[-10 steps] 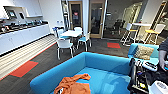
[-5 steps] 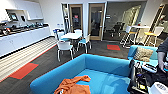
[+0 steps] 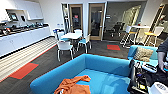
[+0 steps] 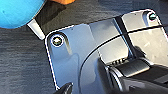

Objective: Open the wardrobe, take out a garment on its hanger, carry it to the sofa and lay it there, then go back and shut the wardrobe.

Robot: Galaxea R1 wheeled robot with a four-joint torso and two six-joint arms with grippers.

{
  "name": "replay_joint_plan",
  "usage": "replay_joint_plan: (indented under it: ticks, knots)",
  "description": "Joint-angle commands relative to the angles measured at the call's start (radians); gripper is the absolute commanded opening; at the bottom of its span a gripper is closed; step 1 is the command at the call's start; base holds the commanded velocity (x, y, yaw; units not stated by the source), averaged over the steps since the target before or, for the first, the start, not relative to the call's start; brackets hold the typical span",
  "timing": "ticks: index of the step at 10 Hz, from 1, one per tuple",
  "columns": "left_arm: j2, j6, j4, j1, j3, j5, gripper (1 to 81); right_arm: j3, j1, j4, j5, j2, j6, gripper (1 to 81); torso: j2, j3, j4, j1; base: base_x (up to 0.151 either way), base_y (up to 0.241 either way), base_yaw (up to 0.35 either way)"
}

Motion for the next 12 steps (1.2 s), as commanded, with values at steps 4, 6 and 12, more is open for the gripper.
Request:
replay_joint_plan:
  ticks: [4, 6, 12]
  knots:
    - [-0.001, 0.001, 0.007, -0.053, -0.001, 0.058, 81.1, 0.01, 0.029, 0.008, -0.05, 0.008, -0.002, 81.1, -0.001, 0.0, 0.0, 0.001, -0.076, 0.0, 0.0]
    - [-0.005, 0.001, 0.005, -0.053, -0.001, 0.058, 81.1, 0.011, 0.031, 0.007, -0.05, 0.01, -0.003, 81.1, -0.001, 0.0, 0.0, 0.001, -0.077, 0.0, 0.0]
    - [-0.006, 0.001, 0.007, -0.051, -0.001, 0.058, 81.1, 0.011, 0.029, 0.007, -0.05, 0.01, -0.005, 81.1, -0.001, 0.001, 0.0, 0.001, -0.026, 0.0, 0.0]
